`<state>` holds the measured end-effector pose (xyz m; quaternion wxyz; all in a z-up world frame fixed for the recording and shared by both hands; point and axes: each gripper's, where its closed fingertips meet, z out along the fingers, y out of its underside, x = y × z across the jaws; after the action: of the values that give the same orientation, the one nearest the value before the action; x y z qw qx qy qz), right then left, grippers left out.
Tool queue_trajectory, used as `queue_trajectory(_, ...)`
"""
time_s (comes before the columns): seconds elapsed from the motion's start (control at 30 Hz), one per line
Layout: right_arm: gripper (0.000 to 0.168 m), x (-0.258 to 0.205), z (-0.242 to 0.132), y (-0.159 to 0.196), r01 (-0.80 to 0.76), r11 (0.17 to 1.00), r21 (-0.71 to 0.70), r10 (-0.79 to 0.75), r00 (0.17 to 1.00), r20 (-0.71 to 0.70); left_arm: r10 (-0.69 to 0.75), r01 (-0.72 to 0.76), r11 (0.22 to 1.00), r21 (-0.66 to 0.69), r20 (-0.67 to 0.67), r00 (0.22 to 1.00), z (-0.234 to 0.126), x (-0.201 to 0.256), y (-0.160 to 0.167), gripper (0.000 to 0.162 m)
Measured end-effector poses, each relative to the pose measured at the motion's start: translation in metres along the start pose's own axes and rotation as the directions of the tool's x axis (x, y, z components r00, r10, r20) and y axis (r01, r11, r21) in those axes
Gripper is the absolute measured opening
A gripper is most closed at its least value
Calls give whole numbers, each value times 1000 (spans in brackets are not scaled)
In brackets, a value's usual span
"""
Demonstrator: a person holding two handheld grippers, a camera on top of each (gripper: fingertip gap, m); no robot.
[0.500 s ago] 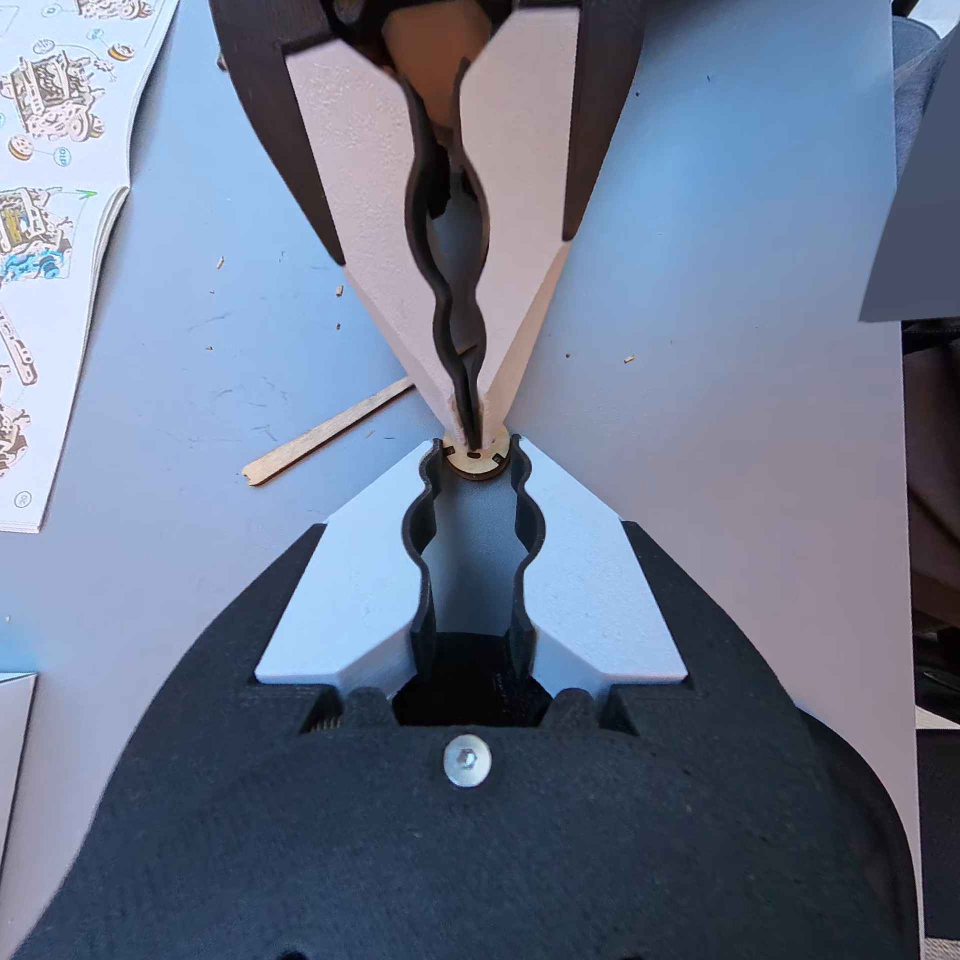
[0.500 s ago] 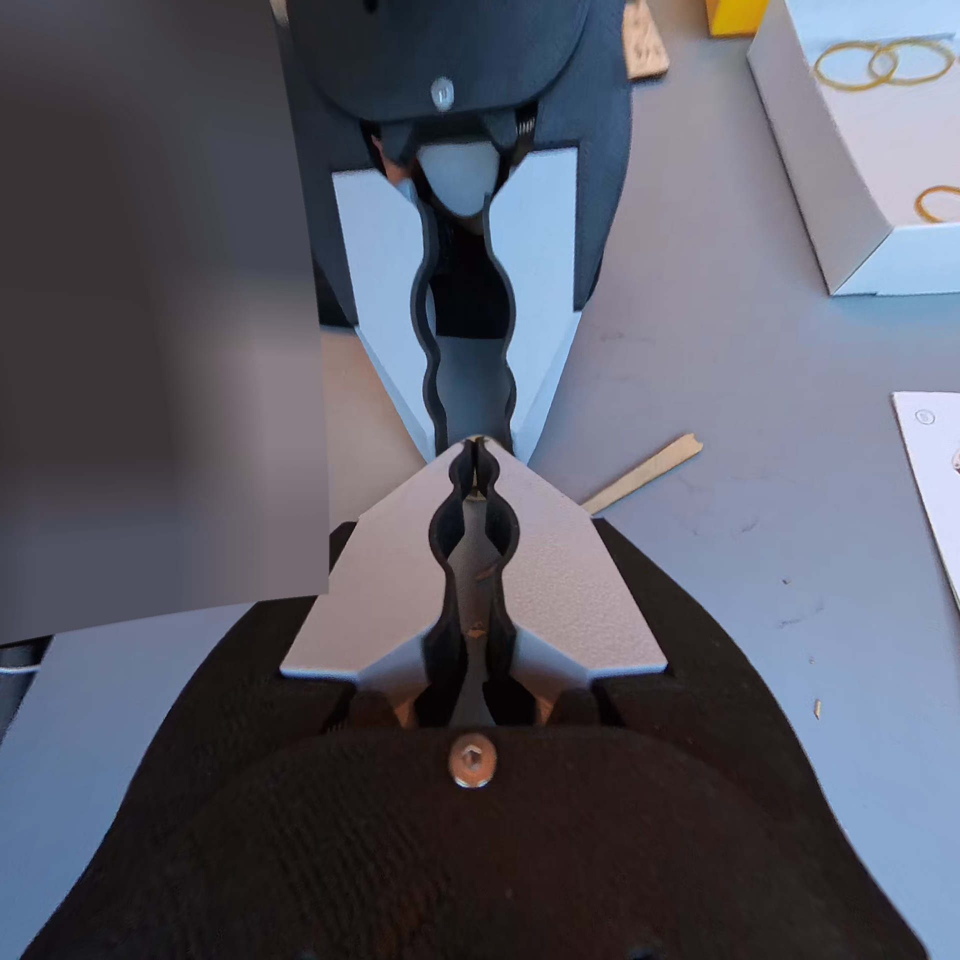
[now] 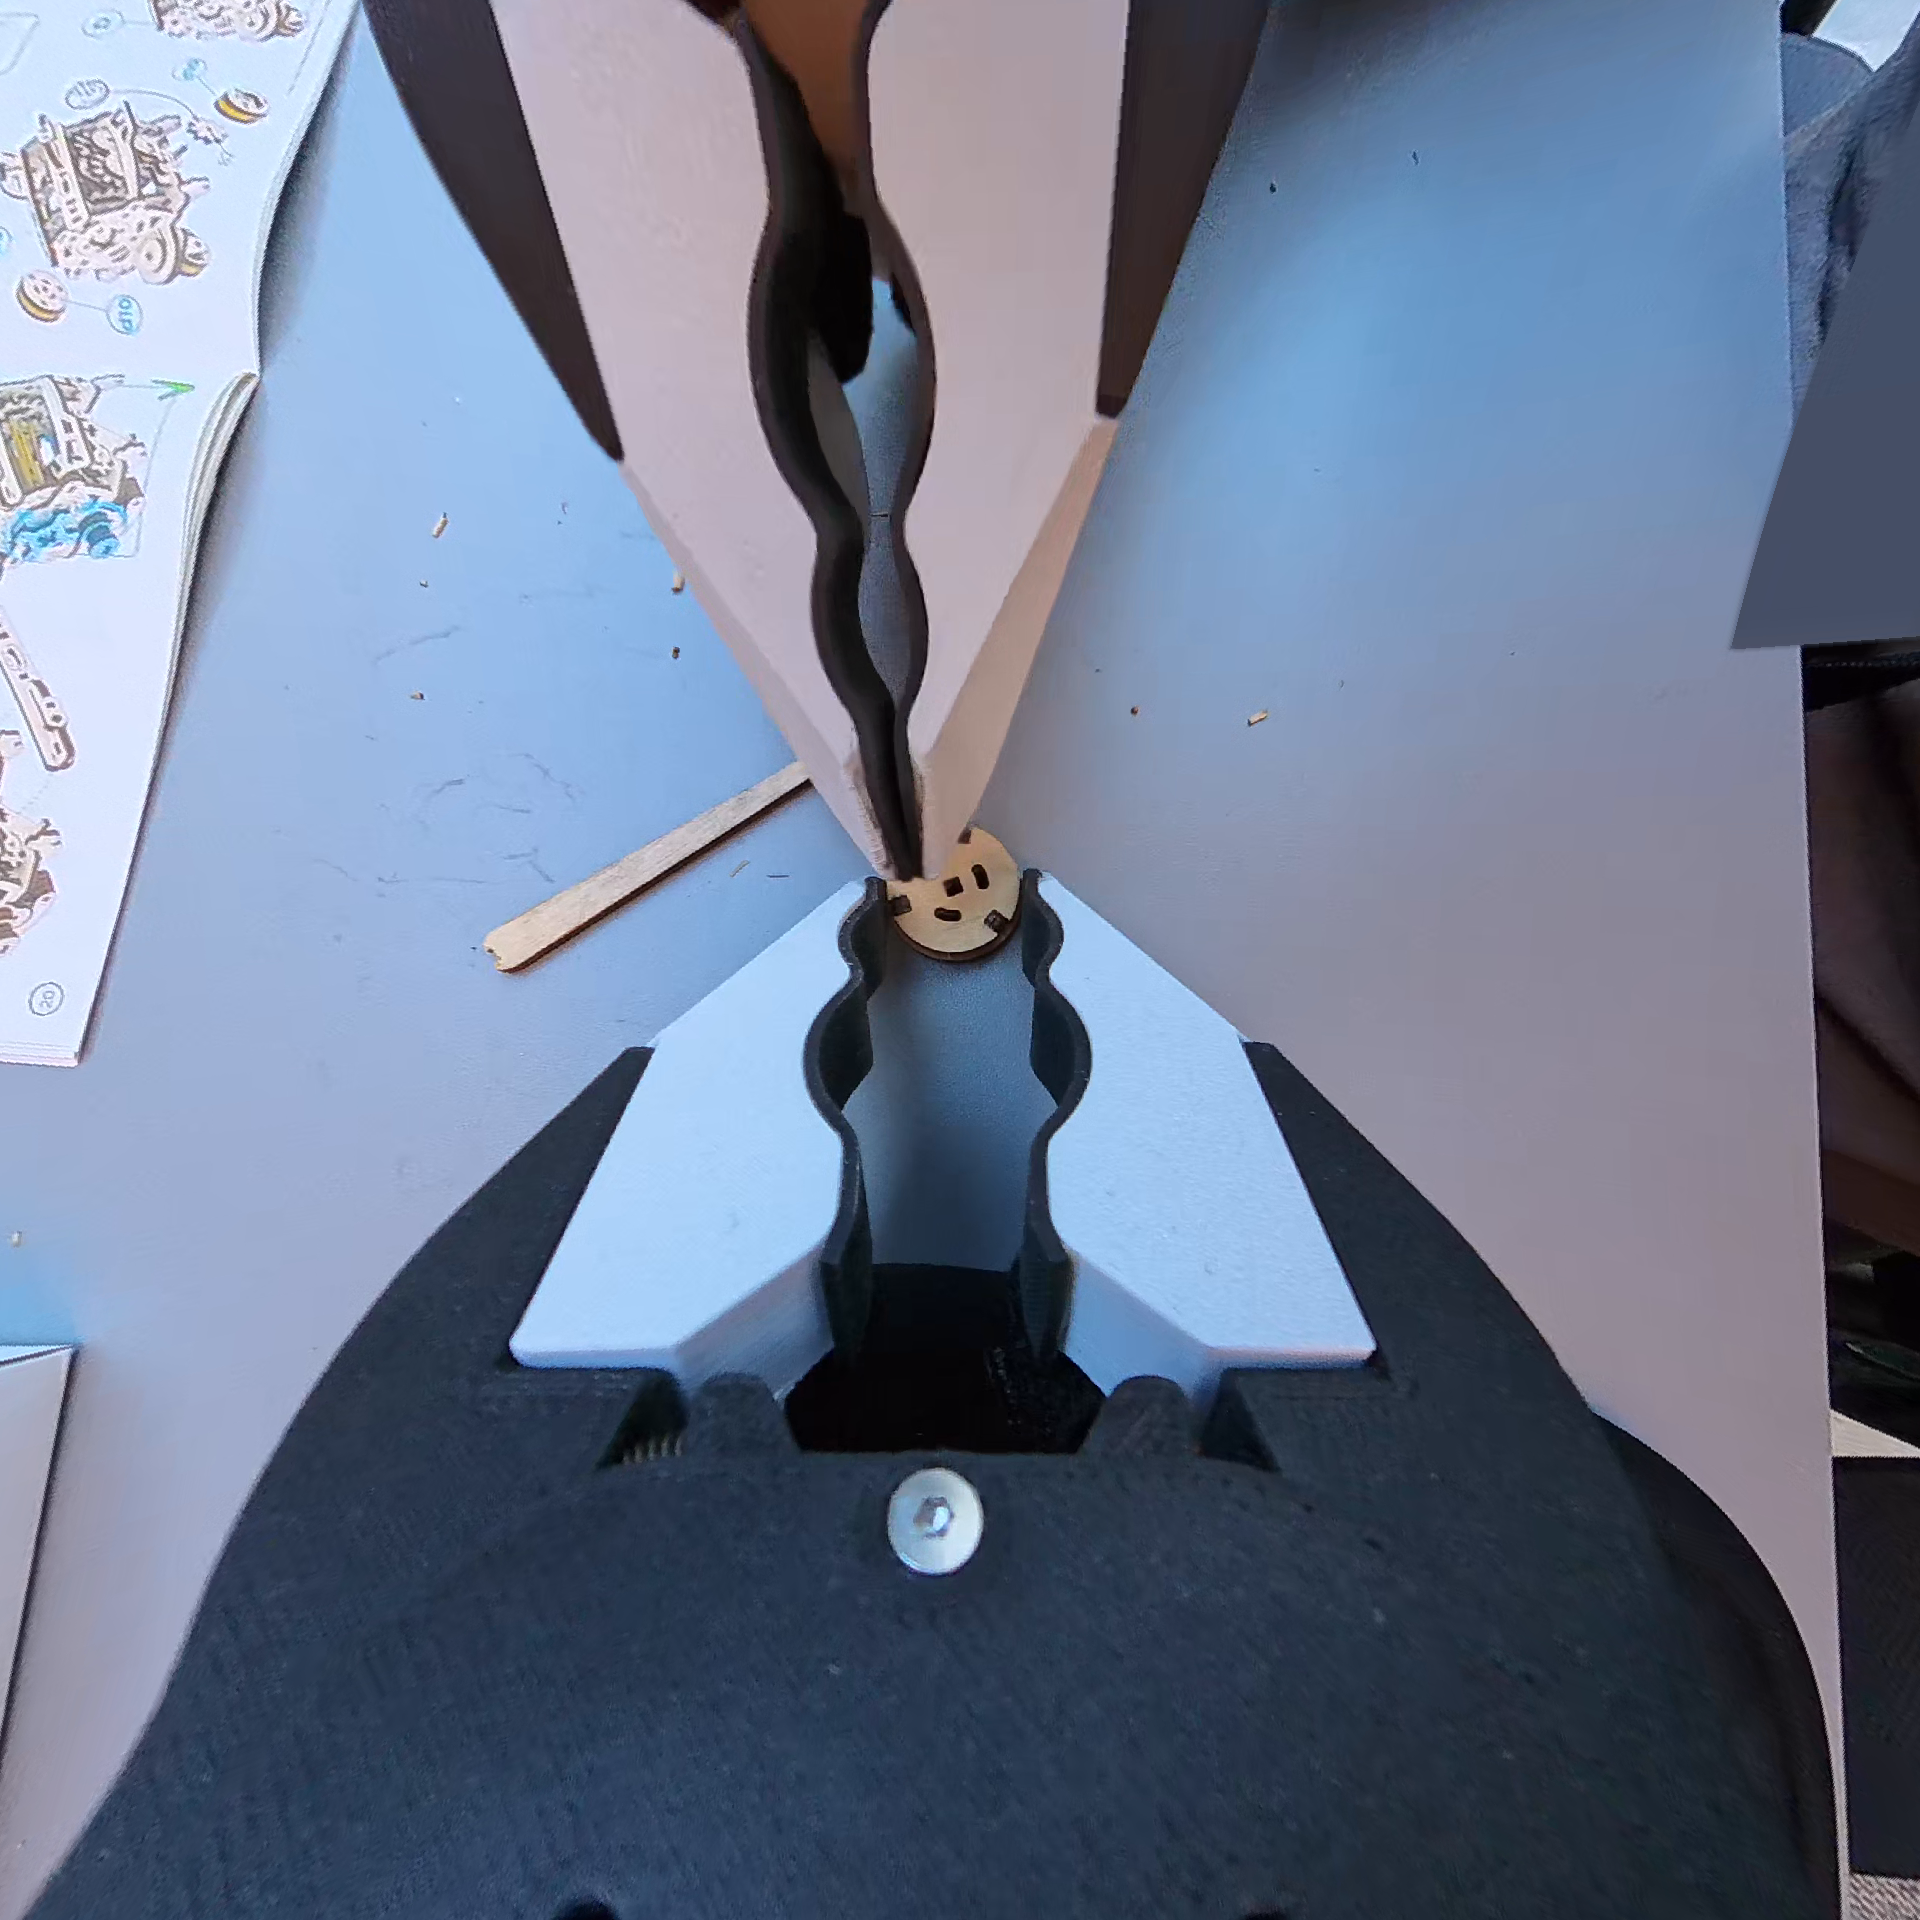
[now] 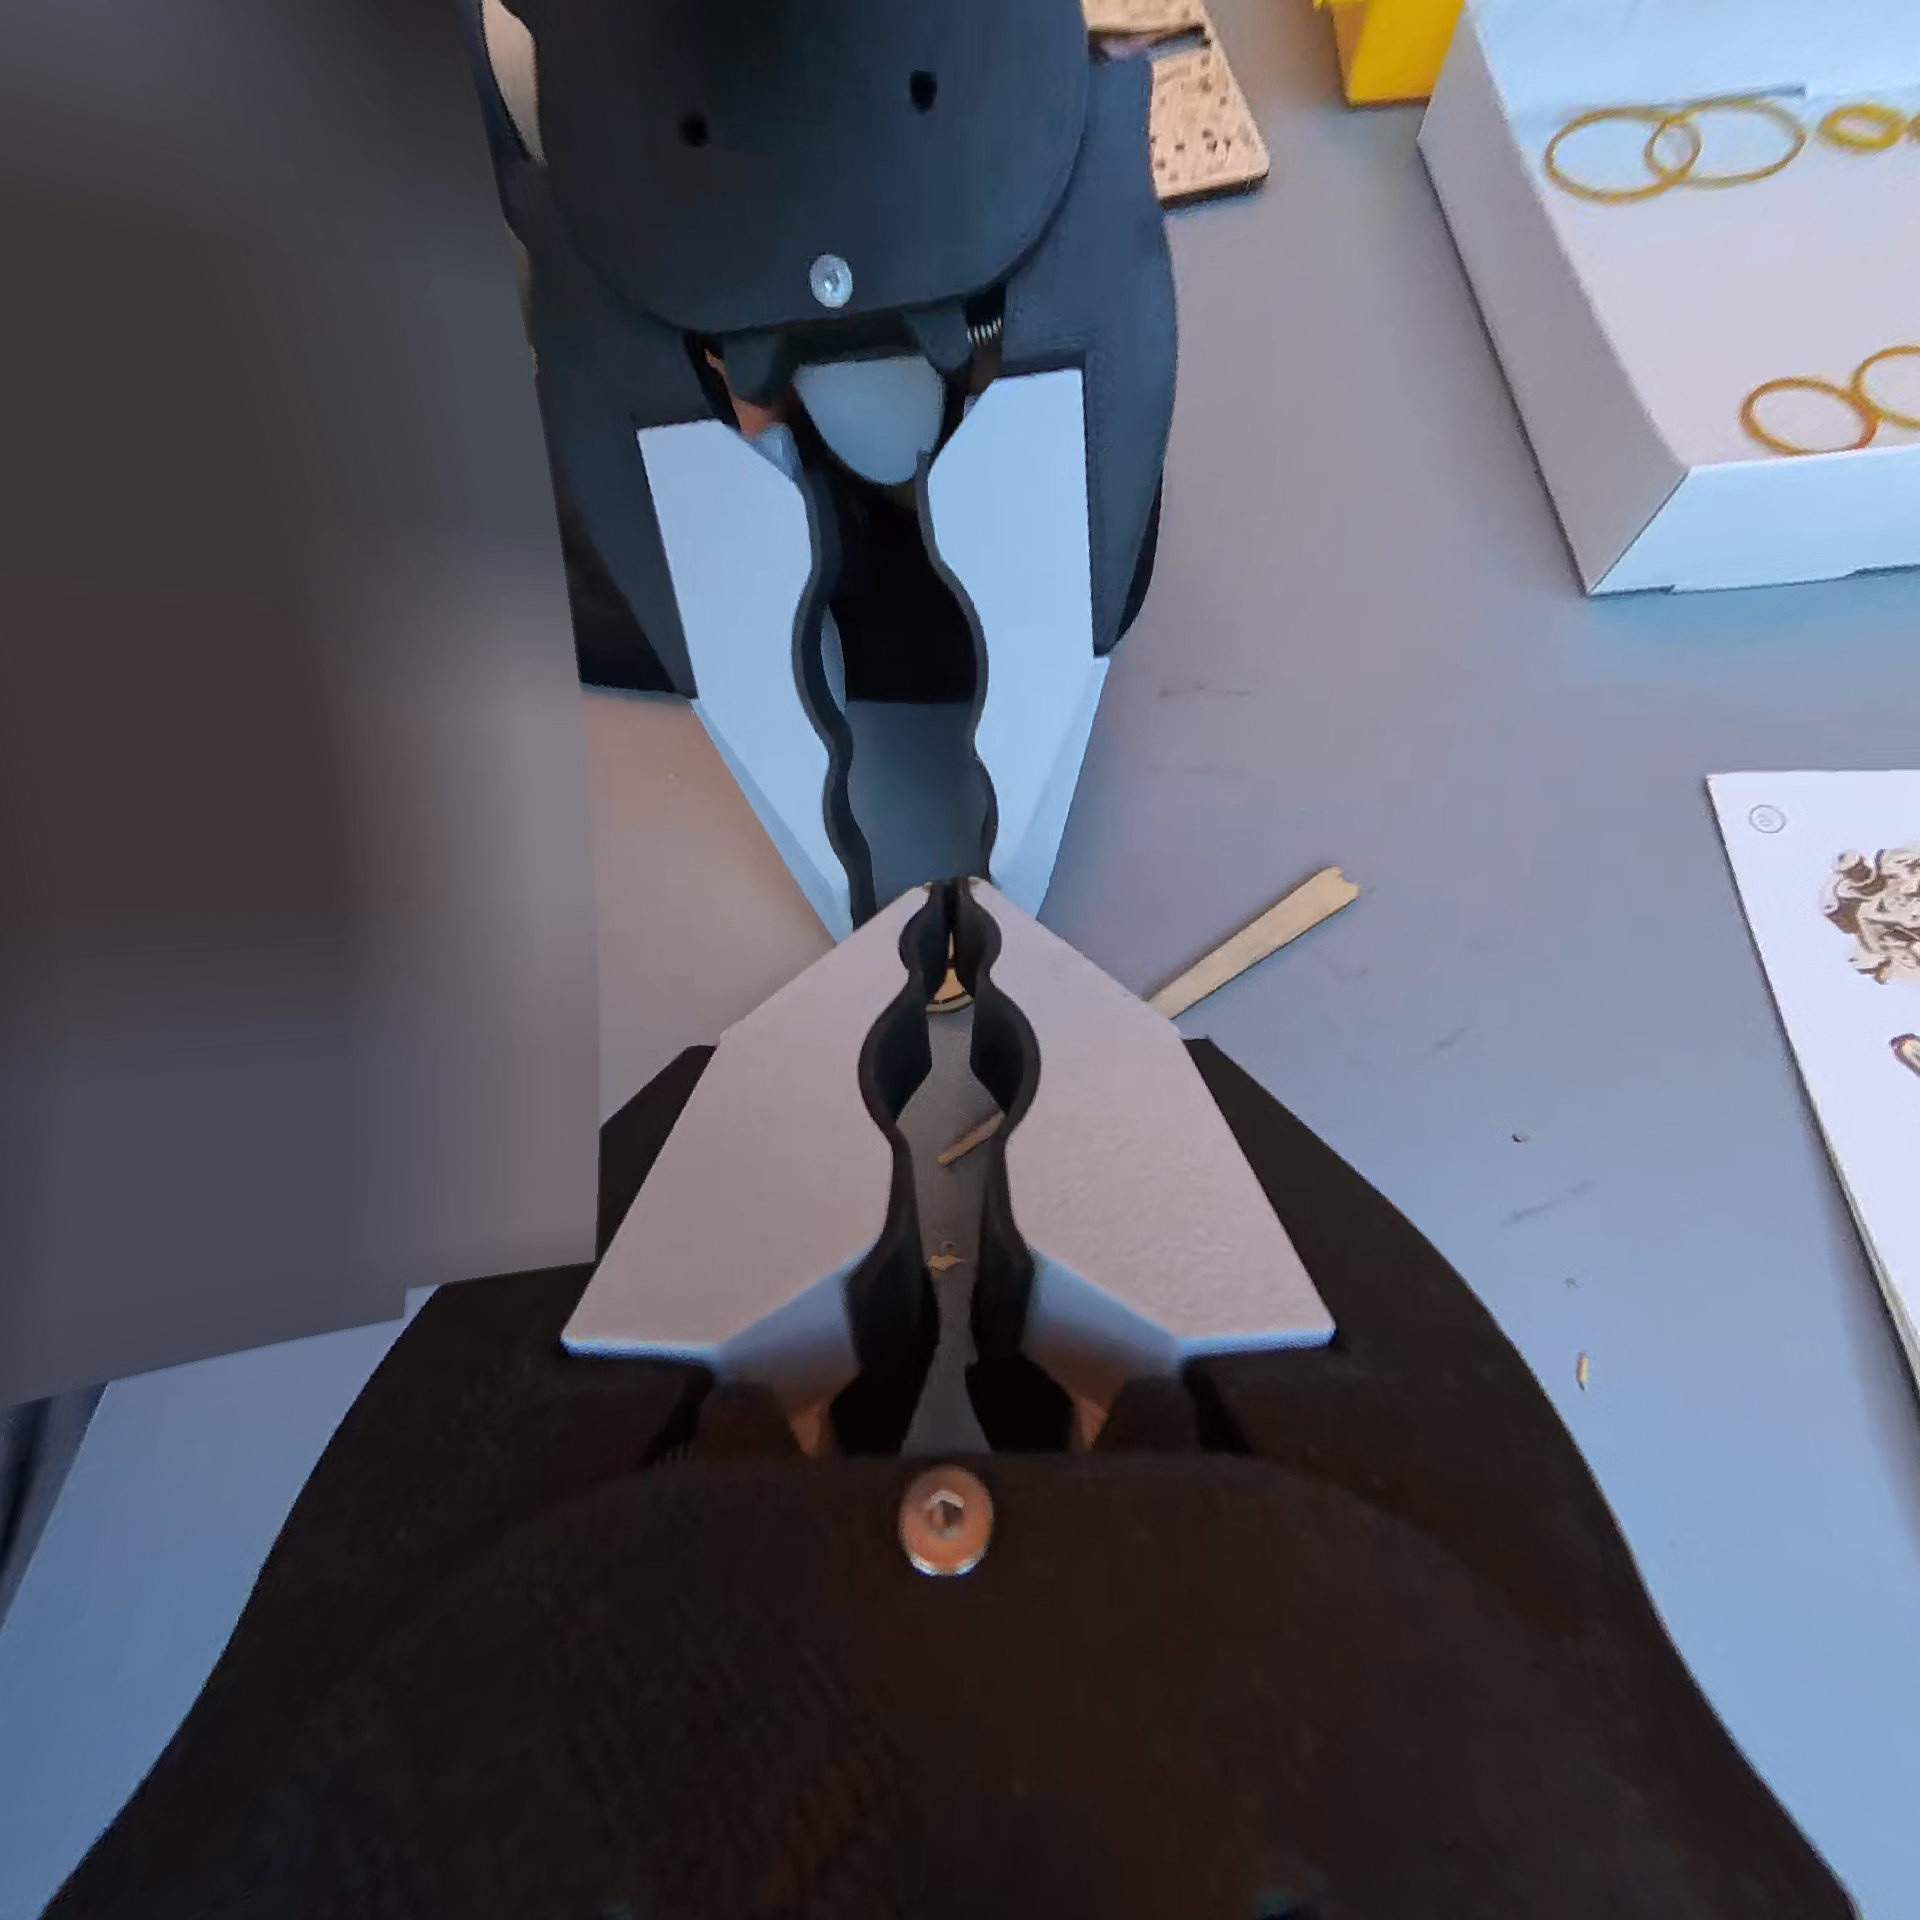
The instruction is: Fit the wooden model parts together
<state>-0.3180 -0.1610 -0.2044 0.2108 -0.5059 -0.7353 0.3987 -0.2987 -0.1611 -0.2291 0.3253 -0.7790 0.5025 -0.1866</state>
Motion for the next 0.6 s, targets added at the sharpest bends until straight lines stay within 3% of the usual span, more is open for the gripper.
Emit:
queue_trajectory(0.07,0,2,7,17,6,997,-80,-7,1000,-11,-1,1,1000,0,0,1000,0,0,0,25)
queue_trajectory(0.2,0,2,1,4,0,1000,-8,-1,1000,-15,1,-1,1000,0,1,1000,0,0,0,25)
queue_trajectory(0.33,0,4,5,16,-54,995,-84,54,999,-1,1,-1,1000,0,2,1000,0,0,0,25)
queue_trajectory(0.4,0,-1,4,7,-34,999,-24,34,999,4,4,-4,1000,0,5,1000,1,0,0,25)
queue_trajectory(0.43,4,0,8,20,-19,995,-94,19,1000,-9,6,-6,1000,-1,6,1000,1,0,0,25)
queue_trajectory(0.53,0,6,2,13,-41,997,-63,40,999,-14,20,-20,1000,-6,20,1000,1,0,0,24)
queue_trajectory(0.6,0,11,-10,1,-58,998,32,59,998,-17,42,-41,999,-11,62,997,0,-2,0,24)
